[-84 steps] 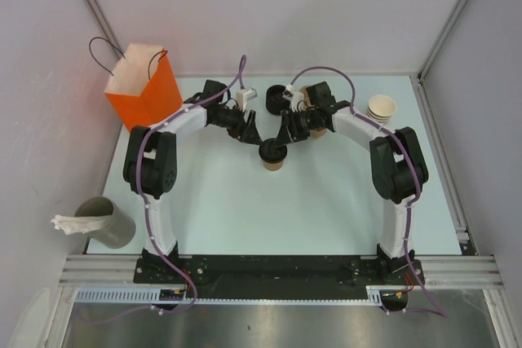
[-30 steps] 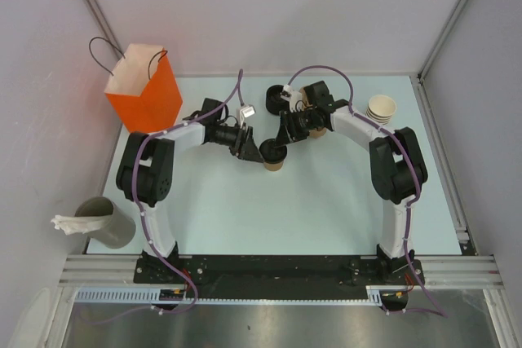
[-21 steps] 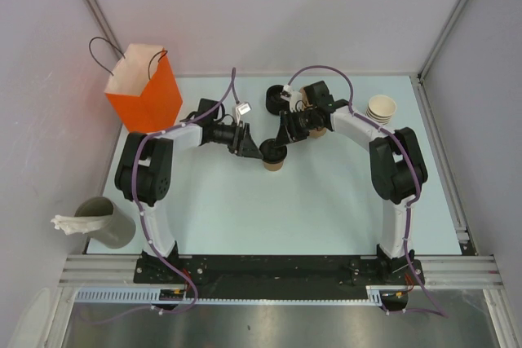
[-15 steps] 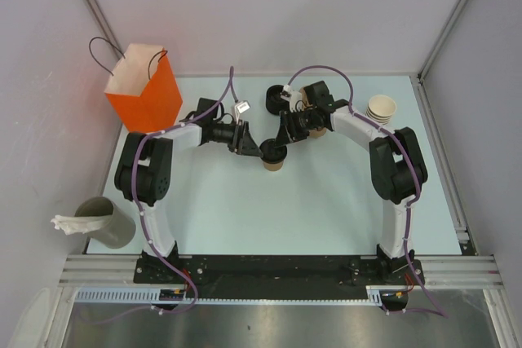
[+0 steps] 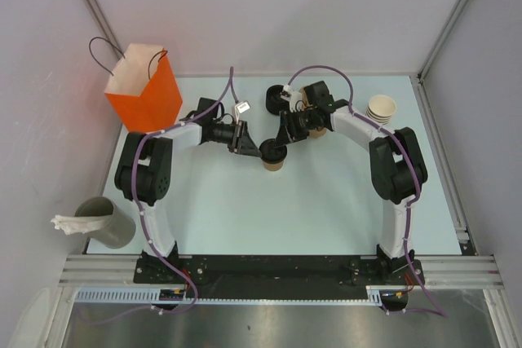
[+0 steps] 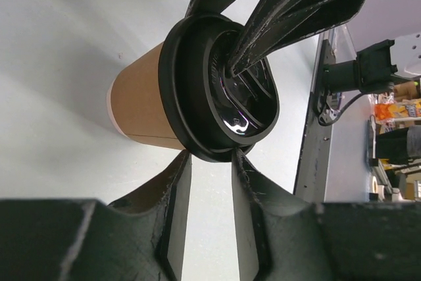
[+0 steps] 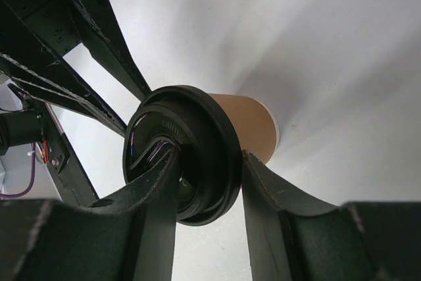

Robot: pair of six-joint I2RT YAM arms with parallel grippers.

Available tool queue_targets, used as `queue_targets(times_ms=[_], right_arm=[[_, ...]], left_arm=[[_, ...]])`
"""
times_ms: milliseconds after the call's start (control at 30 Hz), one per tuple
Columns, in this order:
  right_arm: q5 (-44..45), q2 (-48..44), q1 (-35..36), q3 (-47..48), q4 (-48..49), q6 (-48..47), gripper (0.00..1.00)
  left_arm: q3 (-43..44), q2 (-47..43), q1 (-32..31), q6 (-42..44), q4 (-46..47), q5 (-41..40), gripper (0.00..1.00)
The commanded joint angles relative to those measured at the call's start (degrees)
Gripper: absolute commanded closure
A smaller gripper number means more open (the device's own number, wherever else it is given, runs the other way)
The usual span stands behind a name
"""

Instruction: Pack the takeout coffee

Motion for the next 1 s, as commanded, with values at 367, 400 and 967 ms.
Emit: queue_targets(times_ms=[367,400,967], right_arm=[[10.0,1.9,2.1,-0.4,-3.3,-4.9,0.60],[9.8,1.9,2.2,-0.4,-3.2,-4.9,0.60],[6.5,0.6,2.5,0.9,-3.2,-5.7,0.59]], left_arm=[[5.5,7.1,-3.5,8.2,-11.6,-20.1,0.73],[5.4,7.0,-3.5,8.2,-11.4,-18.6,0.72],[14.9,-2.7,0.9,12.8,-16.7,-3.1,0.29]])
